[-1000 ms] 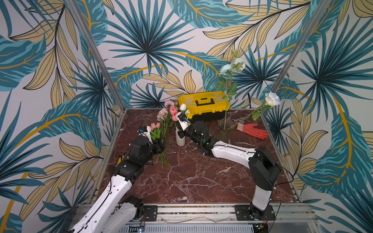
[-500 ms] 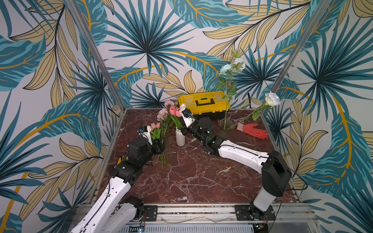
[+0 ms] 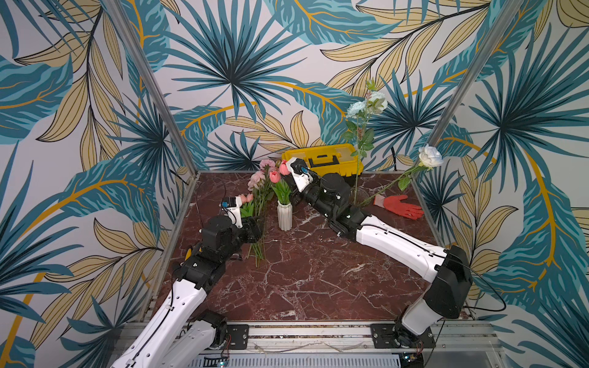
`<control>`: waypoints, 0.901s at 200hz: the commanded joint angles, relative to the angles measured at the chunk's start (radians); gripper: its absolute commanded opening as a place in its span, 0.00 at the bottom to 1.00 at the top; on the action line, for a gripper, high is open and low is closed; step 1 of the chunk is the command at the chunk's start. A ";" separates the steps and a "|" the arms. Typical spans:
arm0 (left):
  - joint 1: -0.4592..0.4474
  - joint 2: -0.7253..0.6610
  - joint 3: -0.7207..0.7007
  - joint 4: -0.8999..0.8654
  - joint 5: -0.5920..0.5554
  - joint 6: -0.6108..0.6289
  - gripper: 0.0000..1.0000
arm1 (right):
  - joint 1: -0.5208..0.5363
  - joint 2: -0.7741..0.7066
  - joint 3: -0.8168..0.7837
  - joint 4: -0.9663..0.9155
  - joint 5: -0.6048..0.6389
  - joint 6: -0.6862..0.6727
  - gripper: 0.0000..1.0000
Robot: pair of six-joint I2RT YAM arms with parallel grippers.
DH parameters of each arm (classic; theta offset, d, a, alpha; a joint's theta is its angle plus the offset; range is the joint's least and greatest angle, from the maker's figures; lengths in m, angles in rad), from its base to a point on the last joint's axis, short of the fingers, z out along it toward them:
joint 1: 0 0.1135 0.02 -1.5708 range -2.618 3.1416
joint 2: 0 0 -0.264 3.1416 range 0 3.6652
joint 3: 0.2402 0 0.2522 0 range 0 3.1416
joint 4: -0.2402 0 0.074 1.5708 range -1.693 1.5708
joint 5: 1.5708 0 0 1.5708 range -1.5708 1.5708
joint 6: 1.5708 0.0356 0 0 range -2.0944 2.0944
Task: Pick out pink flowers from the vase
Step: Pick up the flower from the vase, then place the flower at the center of the board.
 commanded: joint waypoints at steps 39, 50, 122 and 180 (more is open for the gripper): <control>-0.007 -0.022 0.072 0.076 0.059 0.140 0.56 | 0.003 -0.101 0.108 -0.175 -0.043 -0.006 0.00; -0.007 -0.014 0.081 0.075 0.082 0.187 0.56 | 0.004 -0.118 0.119 -0.175 -0.060 0.003 0.00; -0.009 0.031 0.156 0.100 0.211 0.332 0.56 | 0.004 -0.193 0.212 -0.247 -0.168 0.065 0.00; -0.093 0.060 0.143 0.188 0.304 0.581 0.57 | 0.004 -0.278 0.043 -0.161 -0.231 0.183 0.00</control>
